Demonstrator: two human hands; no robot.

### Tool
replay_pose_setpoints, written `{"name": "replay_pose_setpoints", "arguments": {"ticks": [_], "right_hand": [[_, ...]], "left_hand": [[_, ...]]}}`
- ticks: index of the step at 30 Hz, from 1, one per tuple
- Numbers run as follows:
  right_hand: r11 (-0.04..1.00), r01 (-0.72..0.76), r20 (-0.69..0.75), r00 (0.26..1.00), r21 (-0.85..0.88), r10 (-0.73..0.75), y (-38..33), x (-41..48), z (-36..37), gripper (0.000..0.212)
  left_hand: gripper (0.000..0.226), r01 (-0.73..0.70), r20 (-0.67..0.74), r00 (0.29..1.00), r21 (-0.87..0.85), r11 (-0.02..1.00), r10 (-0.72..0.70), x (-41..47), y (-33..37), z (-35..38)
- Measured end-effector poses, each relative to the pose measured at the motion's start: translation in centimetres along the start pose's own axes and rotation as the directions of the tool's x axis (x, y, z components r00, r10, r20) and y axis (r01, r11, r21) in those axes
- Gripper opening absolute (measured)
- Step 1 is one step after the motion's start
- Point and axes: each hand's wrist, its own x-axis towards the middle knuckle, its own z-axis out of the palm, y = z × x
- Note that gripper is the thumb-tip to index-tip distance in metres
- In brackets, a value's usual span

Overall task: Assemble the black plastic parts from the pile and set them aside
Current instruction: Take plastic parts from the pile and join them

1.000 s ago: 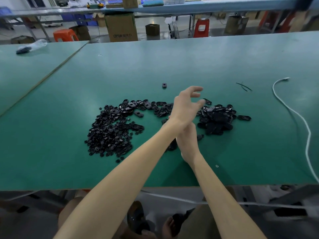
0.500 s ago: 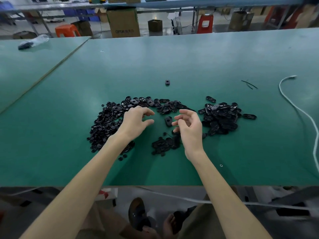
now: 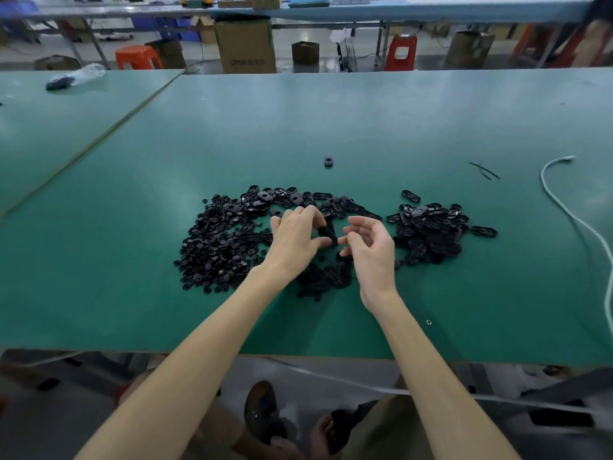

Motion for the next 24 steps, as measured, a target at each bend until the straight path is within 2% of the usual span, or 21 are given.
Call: {"name": "replay_pose_setpoints", "arguments": {"ticks": [3, 7, 10, 15, 18, 21, 24], "right_hand": [[1.000, 0.010, 0.007, 1.000, -0.019, -0.010, 0.0, -0.1, 0.0, 0.023], [0.989, 0.077, 0.066, 0.995, -0.126, -0.069, 0.1, -0.2, 0.0, 0.017], [0.973, 0.109, 0.116, 0.989, -0.205, -0.086, 0.2, -0.2, 0.0, 0.012], [0.971, 0.128, 0.192, 0.977, -0.204, -0.089, -0.1, -0.4, 0.0, 0.012], [0.977, 0.112, 0.218, 0.973, -0.184, -0.071, -0.1, -0.4, 0.1, 0.010], [0.991, 0.072, 0.178, 0.983, -0.113, -0.051, -0.2, -0.5, 0.0, 0.009], [0.994, 0.057, 0.164, 0.986, -0.088, -0.042, -0.1, -0.4, 0.0, 0.006]], "left_hand": [[0.016, 0.040, 0.000, 0.999, -0.197, 0.980, -0.040, -0.3, -0.3, -0.6], [0.014, 0.098, 0.054, 0.995, -0.450, 0.888, -0.082, -0.8, -0.3, -1.8], [0.012, 0.108, 0.078, 0.994, -0.544, 0.832, -0.078, -1.1, -0.5, -2.7], [0.010, 0.131, 0.107, 0.991, -0.628, 0.767, -0.081, -2.0, -1.1, -3.8], [0.015, 0.108, 0.112, 0.992, -0.568, 0.816, -0.053, -2.2, -1.7, -4.9], [0.015, 0.064, 0.085, 0.995, -0.252, 0.966, -0.044, -2.0, -3.2, -6.8], [0.010, 0.075, 0.135, 0.988, 0.018, 0.997, -0.077, -2.2, -4.7, -8.8]]}}
